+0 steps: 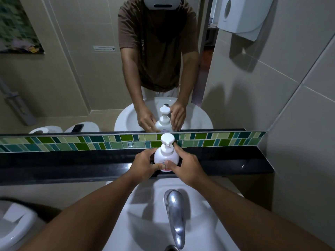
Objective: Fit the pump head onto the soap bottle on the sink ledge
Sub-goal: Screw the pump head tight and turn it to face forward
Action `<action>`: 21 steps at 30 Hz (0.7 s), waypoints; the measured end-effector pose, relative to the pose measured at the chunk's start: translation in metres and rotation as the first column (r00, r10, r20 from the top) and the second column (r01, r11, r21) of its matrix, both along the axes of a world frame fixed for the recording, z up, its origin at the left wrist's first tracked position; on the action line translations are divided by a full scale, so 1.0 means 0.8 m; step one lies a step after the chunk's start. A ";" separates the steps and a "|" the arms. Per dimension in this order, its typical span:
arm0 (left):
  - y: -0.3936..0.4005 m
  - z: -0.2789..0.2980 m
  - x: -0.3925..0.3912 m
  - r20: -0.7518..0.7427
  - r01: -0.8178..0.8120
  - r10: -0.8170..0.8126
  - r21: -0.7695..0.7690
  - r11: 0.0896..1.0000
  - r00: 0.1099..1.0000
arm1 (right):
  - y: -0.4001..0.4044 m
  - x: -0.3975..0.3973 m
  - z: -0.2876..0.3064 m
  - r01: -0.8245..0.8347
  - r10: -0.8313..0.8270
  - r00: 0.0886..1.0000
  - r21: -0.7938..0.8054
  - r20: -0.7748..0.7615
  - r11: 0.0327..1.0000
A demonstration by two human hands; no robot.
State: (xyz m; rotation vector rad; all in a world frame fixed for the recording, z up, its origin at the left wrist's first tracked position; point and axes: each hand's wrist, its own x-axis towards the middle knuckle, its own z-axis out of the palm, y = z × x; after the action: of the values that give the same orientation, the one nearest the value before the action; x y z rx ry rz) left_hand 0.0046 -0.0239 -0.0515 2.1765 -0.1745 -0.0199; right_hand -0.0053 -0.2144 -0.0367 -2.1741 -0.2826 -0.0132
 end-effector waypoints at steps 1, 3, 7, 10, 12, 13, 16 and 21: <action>-0.001 0.001 -0.001 -0.006 -0.003 0.003 0.006 1.000 1.000 | -0.001 -0.002 -0.003 -0.009 0.009 1.000 -0.009 -0.007 1.000; -0.002 0.002 -0.003 -0.013 -0.011 0.011 0.009 1.000 1.000 | -0.003 -0.002 -0.006 -0.012 0.012 1.000 -0.021 -0.003 1.000; -0.006 0.003 -0.006 -0.007 -0.024 0.024 0.045 0.999 1.000 | -0.005 0.003 -0.010 -0.019 0.020 1.000 -0.024 0.009 1.000; -0.007 0.004 -0.006 -0.014 -0.024 0.024 0.050 0.998 1.000 | -0.007 0.005 -0.011 -0.023 0.025 0.999 -0.042 0.034 0.999; -0.008 0.005 -0.006 -0.028 -0.017 0.018 0.060 0.998 0.999 | -0.008 0.005 -0.011 -0.018 0.019 0.999 -0.039 0.035 0.999; -0.008 0.005 -0.006 -0.040 -0.013 0.016 0.066 0.998 0.999 | -0.008 0.005 -0.011 -0.019 0.020 0.999 -0.033 0.026 0.999; -0.007 0.003 -0.007 -0.072 -0.008 0.014 0.085 0.996 0.997 | -0.007 0.002 -0.014 -0.035 0.035 0.999 -0.018 0.009 0.999; -0.003 0.005 -0.014 -0.111 -0.058 0.075 0.152 0.987 0.991 | -0.012 0.002 -0.012 -0.024 0.022 0.998 -0.040 -0.054 0.999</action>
State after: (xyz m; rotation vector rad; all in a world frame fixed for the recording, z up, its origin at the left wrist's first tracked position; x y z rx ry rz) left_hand -0.0069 -0.0266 -0.0473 2.3207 -0.0347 -0.1250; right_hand -0.0036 -0.2241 -0.0460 -2.2074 -0.2796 0.0639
